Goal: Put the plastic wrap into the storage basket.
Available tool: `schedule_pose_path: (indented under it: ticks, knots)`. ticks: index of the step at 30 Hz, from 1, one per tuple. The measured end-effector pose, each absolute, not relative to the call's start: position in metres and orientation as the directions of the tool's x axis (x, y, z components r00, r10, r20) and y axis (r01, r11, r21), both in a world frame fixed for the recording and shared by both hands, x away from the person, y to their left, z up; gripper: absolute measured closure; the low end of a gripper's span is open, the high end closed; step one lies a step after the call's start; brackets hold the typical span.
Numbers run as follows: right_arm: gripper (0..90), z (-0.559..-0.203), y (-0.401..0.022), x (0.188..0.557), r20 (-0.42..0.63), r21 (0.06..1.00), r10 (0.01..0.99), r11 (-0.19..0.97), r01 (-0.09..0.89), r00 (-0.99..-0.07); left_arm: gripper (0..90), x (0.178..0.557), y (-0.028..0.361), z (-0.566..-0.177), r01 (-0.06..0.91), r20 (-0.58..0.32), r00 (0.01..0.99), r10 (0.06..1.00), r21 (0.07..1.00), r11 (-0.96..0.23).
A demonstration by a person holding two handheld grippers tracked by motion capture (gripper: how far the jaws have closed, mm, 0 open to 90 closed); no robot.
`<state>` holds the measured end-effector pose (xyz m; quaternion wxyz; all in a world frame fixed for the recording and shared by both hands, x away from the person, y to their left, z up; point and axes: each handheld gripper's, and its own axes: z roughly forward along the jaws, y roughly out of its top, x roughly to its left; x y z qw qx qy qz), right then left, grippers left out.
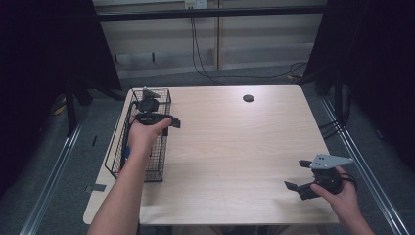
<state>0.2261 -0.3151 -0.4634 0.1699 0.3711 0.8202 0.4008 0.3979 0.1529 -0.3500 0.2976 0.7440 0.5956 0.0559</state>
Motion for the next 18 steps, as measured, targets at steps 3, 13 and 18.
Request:
schedule_pose_path:
  ticks: [3,13,18]
  knots:
    - [4.8,-0.463,-0.314,0.226,0.021,0.782,0.745,0.403,0.475,-0.667,17.5,0.395,0.143,-0.354,0.851,-0.276,0.315,0.908,0.506,-0.141]
    - [4.8,-0.464,-0.314,0.226,0.024,0.78,0.738,0.408,0.475,-0.674,15.6,0.387,0.118,-0.364,0.825,-0.279,0.38,0.882,0.533,-0.187]
    - [4.8,-0.465,-0.313,0.227,0.021,0.779,0.738,0.411,0.474,-0.674,14.4,0.383,0.108,-0.37,0.806,-0.268,0.426,0.864,0.546,-0.228]
